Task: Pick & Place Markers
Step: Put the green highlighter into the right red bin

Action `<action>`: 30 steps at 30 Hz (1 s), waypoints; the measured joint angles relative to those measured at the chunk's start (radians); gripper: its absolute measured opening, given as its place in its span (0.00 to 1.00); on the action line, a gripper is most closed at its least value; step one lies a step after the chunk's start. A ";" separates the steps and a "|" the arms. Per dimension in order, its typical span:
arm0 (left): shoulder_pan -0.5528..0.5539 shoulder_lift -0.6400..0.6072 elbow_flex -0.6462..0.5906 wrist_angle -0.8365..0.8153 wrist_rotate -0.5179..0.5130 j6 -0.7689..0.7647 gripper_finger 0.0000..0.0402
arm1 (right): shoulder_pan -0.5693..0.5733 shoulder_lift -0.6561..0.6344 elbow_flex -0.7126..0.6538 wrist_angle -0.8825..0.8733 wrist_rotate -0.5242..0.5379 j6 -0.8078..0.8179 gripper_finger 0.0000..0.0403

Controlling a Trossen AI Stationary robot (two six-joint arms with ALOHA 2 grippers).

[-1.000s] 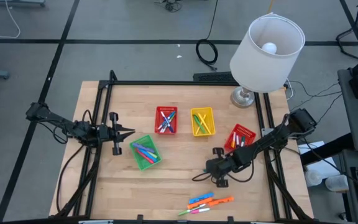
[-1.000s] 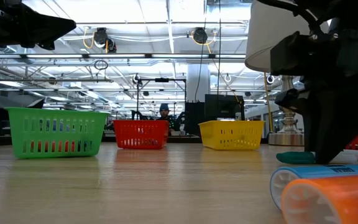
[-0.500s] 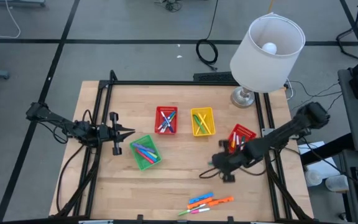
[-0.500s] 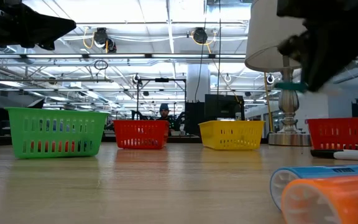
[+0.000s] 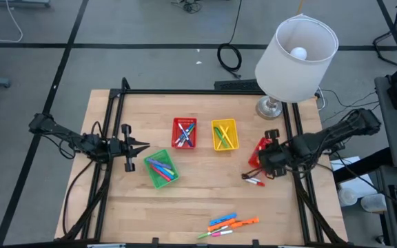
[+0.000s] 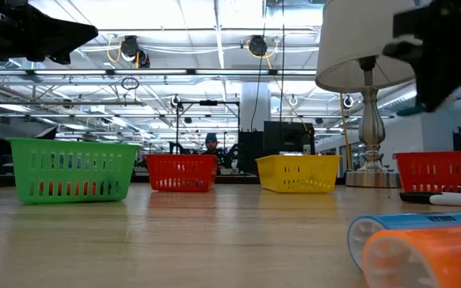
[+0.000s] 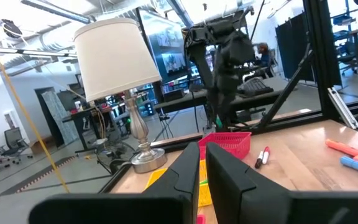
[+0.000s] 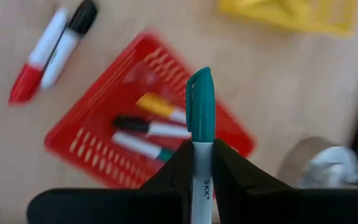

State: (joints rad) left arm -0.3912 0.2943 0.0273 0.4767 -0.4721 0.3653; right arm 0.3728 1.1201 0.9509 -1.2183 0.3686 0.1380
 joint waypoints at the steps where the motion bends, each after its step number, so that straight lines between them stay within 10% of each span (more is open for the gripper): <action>1: 0.000 0.000 0.000 0.000 0.000 0.001 0.09 | -0.015 -0.001 -0.020 0.002 -0.026 -0.028 0.06; 15: 0.000 0.000 0.000 0.000 0.000 0.002 0.09 | -0.109 0.035 -0.142 0.112 -0.151 -0.127 0.06; 30: 0.000 0.000 0.000 0.000 -0.001 0.002 0.09 | -0.112 0.034 -0.124 0.116 -0.111 -0.069 0.30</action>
State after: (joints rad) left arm -0.3913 0.2943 0.0273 0.4763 -0.4728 0.3671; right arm 0.2608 1.1546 0.8270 -1.1022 0.2573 0.0694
